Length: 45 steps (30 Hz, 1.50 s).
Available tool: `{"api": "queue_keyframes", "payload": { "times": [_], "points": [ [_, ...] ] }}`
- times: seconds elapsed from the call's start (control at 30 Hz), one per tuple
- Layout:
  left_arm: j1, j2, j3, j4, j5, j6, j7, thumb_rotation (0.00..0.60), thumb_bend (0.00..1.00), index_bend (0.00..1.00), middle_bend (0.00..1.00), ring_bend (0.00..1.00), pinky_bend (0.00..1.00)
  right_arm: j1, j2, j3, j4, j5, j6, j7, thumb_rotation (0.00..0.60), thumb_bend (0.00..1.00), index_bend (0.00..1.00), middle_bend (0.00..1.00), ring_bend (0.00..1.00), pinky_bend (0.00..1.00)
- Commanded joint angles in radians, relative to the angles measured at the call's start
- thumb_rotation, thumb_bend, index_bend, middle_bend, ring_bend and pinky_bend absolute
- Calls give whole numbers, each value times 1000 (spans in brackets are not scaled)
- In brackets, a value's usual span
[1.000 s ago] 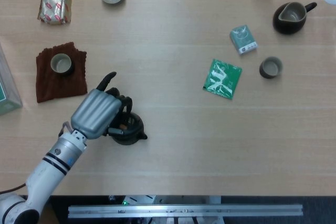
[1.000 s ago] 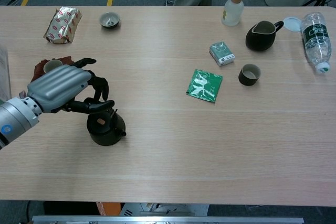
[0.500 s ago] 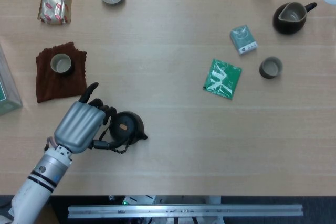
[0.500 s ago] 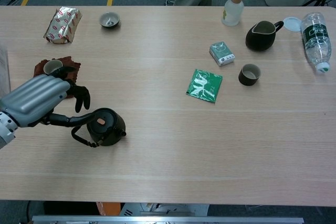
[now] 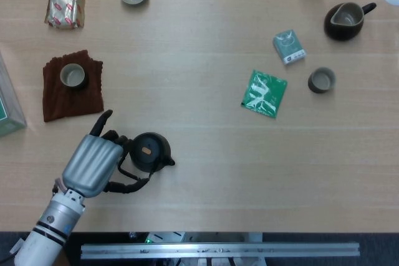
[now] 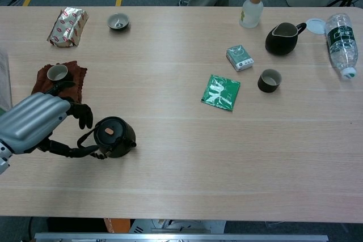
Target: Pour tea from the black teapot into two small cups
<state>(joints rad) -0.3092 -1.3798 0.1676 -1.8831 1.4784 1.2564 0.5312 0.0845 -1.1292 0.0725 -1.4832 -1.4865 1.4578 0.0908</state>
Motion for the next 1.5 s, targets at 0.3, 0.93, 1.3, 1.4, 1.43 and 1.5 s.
{"api": "queue_keyframes", "payload": {
  "times": [0.3,0.93,1.3,1.4,1.43,1.5],
  "points": [
    [3,-27,17,-12,20,-52,7,270,152,436,479,386,3,-6,1,-3,4,2,5,5,600,256,246,225,42,64],
    [15,-78,4,43,10,-88,15,273,152,425,472,386,3,-15,6,-4,8,1,14,14,600,256,246,225,42,64],
    [23,-87,7,74,21,-92,11,285,152,427,473,386,3,-17,8,-4,2,-1,17,6,600,256,246,225,42,64],
    [27,-90,12,87,27,-92,9,288,152,428,474,386,3,-17,9,-5,-1,-1,17,3,600,256,246,225,42,64],
    [28,-91,14,92,29,-92,7,288,152,429,474,386,3,-18,9,-5,-2,-1,17,3,600,256,246,225,42,64],
    [32,-93,17,101,33,-92,3,290,152,428,474,386,3,-18,9,-5,-4,-1,18,1,600,256,246,225,42,64]
  ]
}}
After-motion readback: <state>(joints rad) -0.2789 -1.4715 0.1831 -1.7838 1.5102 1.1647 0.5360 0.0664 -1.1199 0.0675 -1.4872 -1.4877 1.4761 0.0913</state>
